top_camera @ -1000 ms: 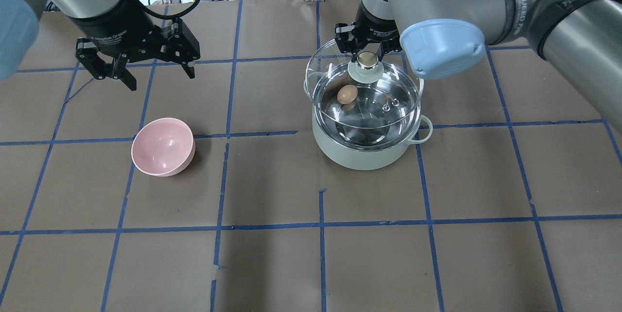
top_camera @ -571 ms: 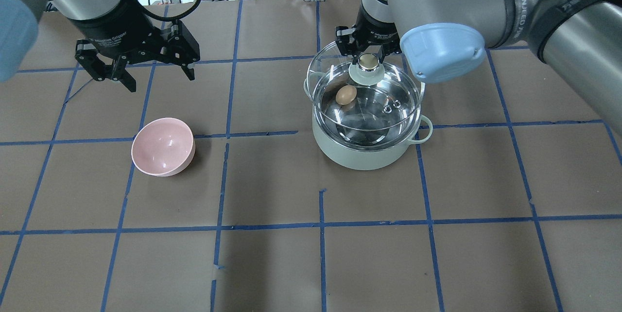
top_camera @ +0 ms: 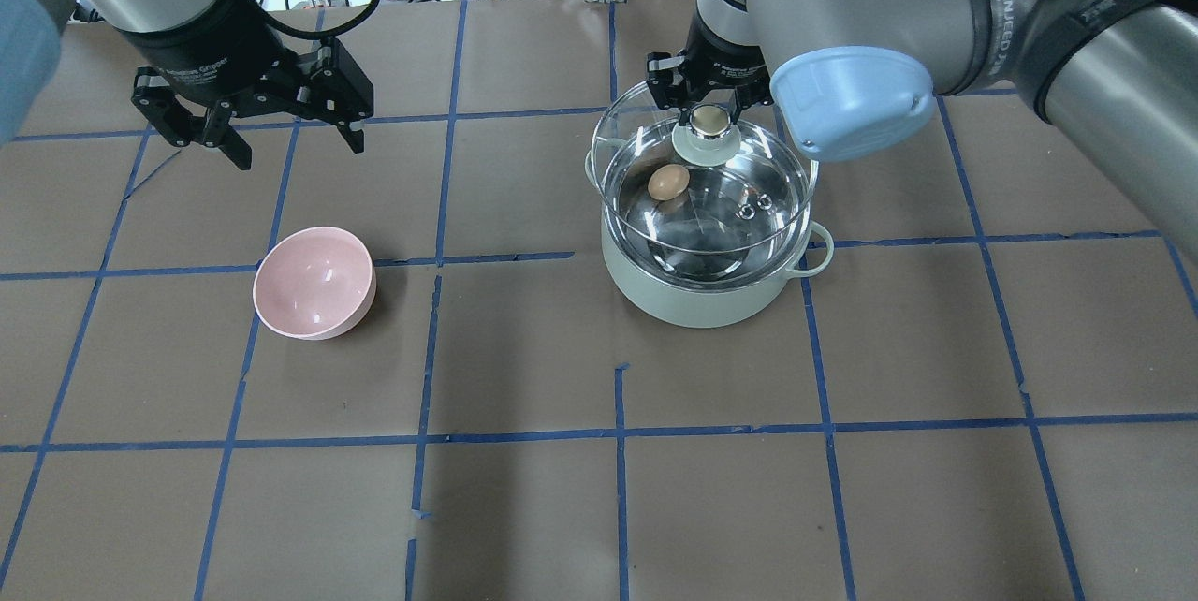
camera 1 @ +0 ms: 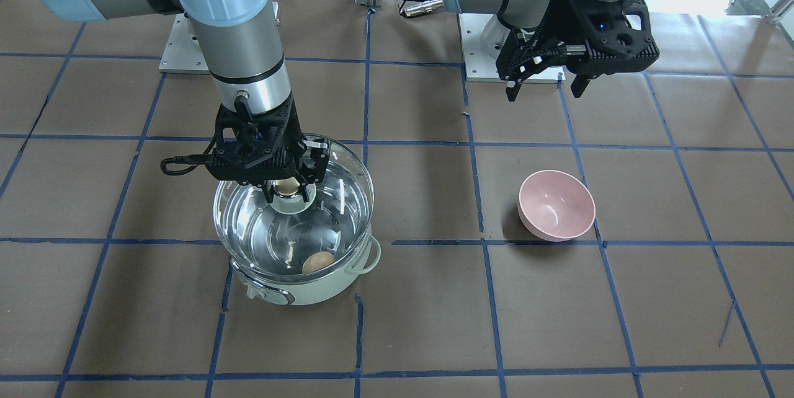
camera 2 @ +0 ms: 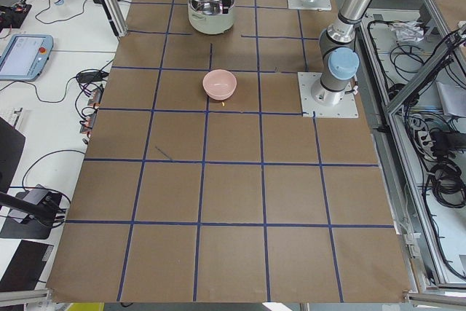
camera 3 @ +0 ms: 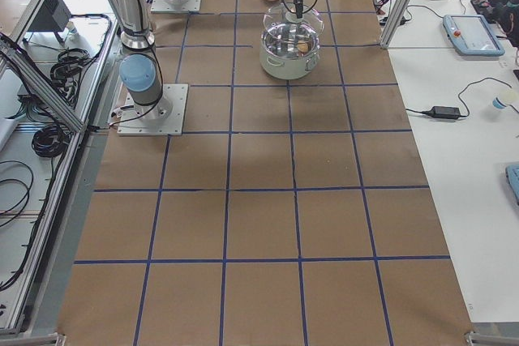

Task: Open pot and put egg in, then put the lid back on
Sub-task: 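Lower the glass lid onto the pot with the right gripper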

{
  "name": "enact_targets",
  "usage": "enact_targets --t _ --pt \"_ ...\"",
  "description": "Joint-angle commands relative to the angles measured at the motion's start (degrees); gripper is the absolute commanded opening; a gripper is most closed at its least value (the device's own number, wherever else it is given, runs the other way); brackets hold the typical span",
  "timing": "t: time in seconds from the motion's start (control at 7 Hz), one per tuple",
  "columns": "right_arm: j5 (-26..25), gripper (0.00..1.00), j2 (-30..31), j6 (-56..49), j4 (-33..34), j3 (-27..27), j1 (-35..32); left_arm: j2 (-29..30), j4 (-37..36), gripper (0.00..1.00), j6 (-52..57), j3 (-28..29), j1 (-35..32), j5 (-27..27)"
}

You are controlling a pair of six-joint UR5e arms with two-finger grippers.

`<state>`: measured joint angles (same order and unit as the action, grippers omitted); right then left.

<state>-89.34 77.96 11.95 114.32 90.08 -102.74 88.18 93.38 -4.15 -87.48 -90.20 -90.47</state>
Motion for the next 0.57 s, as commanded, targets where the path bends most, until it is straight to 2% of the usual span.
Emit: enact_targets --t 0.0,0.43 --pt "0.0 0.39 0.0 -0.3 0.0 0.0 0.0 0.0 0.7 1.00 5.7 0.1 0.2 -0.2" --pt "0.5 0.39 0.7 -1.9 0.0 0.0 -0.1 0.0 0.6 1.00 5.7 0.0 -0.1 -0.2"
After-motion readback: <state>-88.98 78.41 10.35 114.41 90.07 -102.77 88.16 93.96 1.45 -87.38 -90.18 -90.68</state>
